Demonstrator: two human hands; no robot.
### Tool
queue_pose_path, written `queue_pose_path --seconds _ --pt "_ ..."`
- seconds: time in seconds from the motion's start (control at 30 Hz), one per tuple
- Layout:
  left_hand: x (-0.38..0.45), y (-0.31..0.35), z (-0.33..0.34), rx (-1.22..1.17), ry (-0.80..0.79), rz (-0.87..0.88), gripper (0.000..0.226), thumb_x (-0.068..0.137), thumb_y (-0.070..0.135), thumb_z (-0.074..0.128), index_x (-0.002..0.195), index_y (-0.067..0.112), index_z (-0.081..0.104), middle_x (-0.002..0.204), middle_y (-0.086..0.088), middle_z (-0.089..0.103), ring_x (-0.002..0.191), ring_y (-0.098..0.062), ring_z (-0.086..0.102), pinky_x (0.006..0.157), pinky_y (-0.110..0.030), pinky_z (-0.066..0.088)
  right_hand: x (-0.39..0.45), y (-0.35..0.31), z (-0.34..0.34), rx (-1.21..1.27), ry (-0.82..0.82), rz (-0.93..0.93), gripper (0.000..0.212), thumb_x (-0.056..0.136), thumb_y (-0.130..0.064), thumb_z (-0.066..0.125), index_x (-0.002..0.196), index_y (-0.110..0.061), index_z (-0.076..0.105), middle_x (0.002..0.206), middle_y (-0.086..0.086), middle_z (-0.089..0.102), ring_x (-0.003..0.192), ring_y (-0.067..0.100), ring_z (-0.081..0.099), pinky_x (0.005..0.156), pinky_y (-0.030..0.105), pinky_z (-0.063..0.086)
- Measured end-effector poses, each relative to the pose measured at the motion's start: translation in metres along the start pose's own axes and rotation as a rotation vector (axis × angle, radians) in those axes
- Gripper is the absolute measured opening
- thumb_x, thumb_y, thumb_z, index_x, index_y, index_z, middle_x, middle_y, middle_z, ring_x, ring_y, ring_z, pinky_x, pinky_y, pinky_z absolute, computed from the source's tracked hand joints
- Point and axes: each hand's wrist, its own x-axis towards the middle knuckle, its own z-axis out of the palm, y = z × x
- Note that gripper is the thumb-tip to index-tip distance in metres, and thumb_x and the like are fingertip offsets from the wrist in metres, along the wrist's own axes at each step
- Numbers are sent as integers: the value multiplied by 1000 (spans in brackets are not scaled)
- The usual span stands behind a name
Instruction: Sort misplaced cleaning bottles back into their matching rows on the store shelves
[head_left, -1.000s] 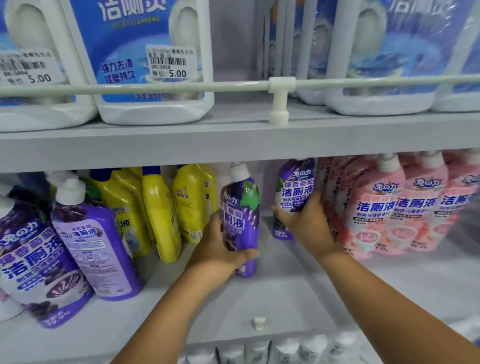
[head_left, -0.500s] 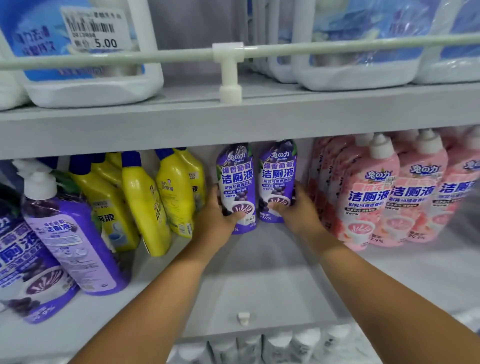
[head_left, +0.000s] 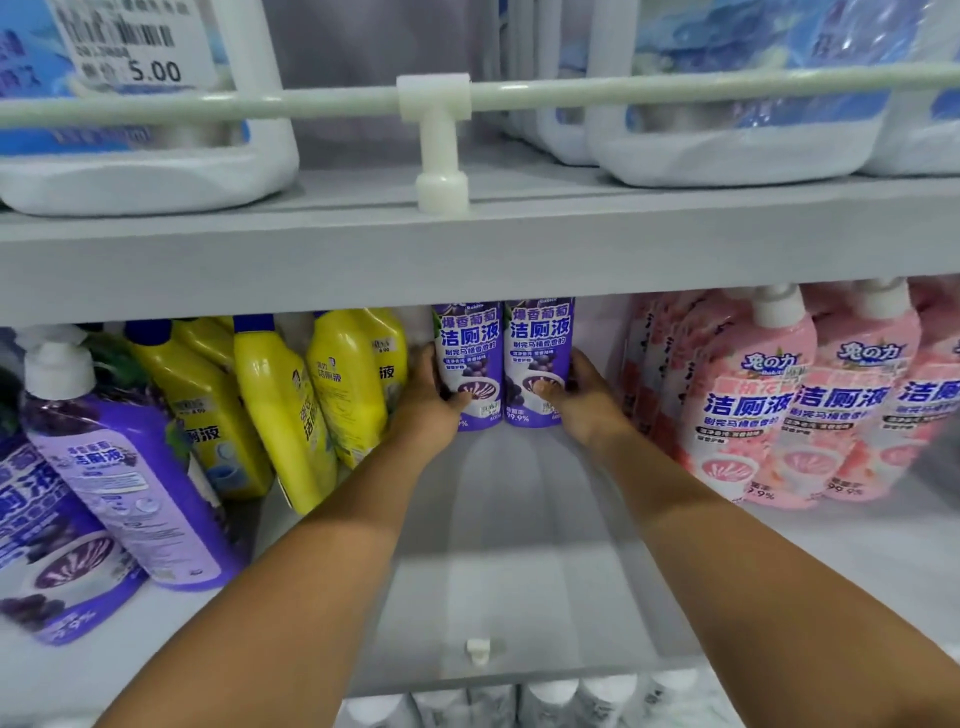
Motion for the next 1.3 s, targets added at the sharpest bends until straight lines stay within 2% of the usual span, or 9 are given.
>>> queue_pose_path --seconds 0.1,0.17,0.3,0.5,0.77,0.9,1.03,1.17,1.3 --pt "-10 -1 2 60 29 17 58 89 11 72 140 21 45 134 -3 67 119 -22 65 98 -45 56 0 -2 1 -41 -2 0 40 86 3 73 124 -5 64 106 6 73 74 -4 71 64 14 55" --pt "-29 10 -2 33 87 34 43 89 15 73 128 19 55 122 1 72 111 -17 69 92 -36 58 -4 2 1 -18 69 37 36 83 -6 78 117 -10 65 101 4 75 80 6 74 73 31 59" --pt "-101 24 -27 -230 123 -15 36 91 0 70 119 20 57 106 17 64 81 17 65 72 -4 47 -42 -8 15 -113 349 -65 29 84 -21 78 102 -16 56 92 5 68 86 26 68 80 38 54" --pt "-191 -14 -123 -320 452 -52 28 90 2 71 106 24 67 100 5 75 83 -4 70 77 -20 52 -124 -54 124 99 -114 -178 19 84 -22 71 94 -33 59 86 -5 68 77 11 64 78 41 55" --pt "-238 -31 -237 -128 962 -38 30 92 17 73 118 24 59 122 1 63 99 2 64 84 -15 52 -181 -95 247 100 -488 -161 40 85 -3 77 99 -33 54 98 -20 62 73 -17 60 66 5 46" --pt "-238 -46 -275 -57 877 -144 50 89 27 78 132 28 53 126 12 59 102 16 57 89 -14 47 -183 -99 269 58 -476 -168 36 82 -15 82 94 -39 58 93 -21 72 80 -9 68 74 16 54" --pt "-224 -53 -285 -108 679 -117 38 88 17 78 118 26 56 110 14 69 88 14 65 76 -11 54 -185 -103 278 54 -455 -138 37 81 -18 82 103 -37 60 96 -23 72 85 -10 69 78 19 57" --pt "-215 -67 -283 -113 609 -151 33 85 24 82 110 30 61 100 14 76 89 -7 73 82 -48 61 -184 -102 276 61 -429 -111 40 79 -17 84 113 -27 66 102 -16 76 89 -1 72 80 27 57" --pt "-218 -67 -279 -155 607 -142 32 85 23 81 108 34 62 101 16 77 91 -9 74 82 -50 61 -194 -104 255 80 -336 -107 39 78 -12 84 108 -31 66 99 -18 76 86 -3 72 76 21 56"
